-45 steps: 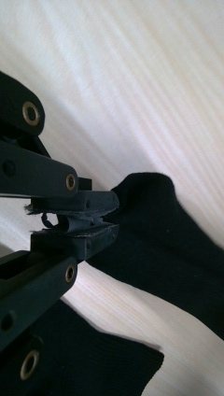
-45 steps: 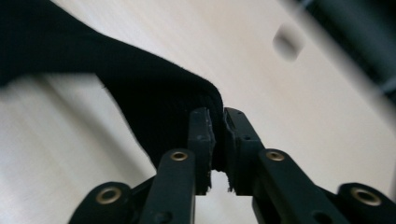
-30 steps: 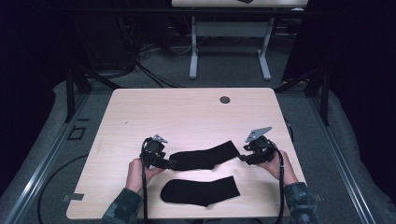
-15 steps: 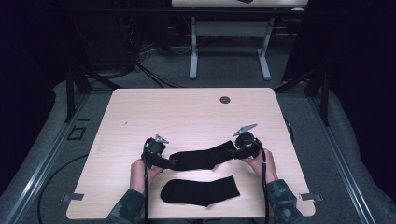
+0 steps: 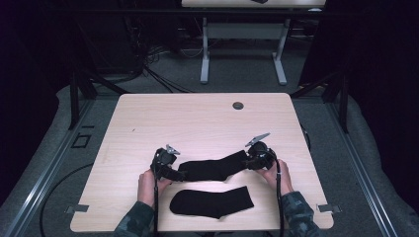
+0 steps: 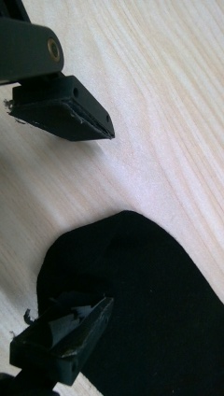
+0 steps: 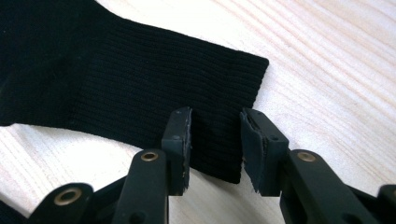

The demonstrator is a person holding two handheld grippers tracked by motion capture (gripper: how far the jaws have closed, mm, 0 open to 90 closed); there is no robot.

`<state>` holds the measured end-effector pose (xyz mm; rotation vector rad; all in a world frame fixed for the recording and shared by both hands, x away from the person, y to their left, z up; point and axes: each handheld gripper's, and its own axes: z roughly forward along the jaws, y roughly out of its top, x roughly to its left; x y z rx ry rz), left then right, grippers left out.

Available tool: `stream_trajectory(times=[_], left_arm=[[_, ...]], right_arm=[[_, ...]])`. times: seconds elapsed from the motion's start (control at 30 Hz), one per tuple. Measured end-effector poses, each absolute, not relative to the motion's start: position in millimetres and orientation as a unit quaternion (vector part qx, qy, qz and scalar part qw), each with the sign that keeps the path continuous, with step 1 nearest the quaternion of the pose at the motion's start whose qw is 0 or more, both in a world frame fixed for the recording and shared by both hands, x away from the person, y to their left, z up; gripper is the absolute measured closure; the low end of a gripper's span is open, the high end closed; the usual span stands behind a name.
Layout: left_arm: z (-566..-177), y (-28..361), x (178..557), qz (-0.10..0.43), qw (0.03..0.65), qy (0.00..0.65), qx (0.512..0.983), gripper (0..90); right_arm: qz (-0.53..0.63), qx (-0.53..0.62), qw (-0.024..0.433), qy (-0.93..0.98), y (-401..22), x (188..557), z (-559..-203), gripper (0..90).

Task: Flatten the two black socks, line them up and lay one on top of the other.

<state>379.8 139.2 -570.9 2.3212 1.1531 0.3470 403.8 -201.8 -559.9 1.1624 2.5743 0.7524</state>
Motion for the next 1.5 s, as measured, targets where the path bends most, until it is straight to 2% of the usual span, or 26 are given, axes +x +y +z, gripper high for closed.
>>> stream_trajectory(times=[1.5], left_arm=[[-570,160,369,0.125,0.25,0.43,0.858,16.6]], right_arm=[[0.282,0.377,0.098,0.877,-198,375,-564,64.7]])
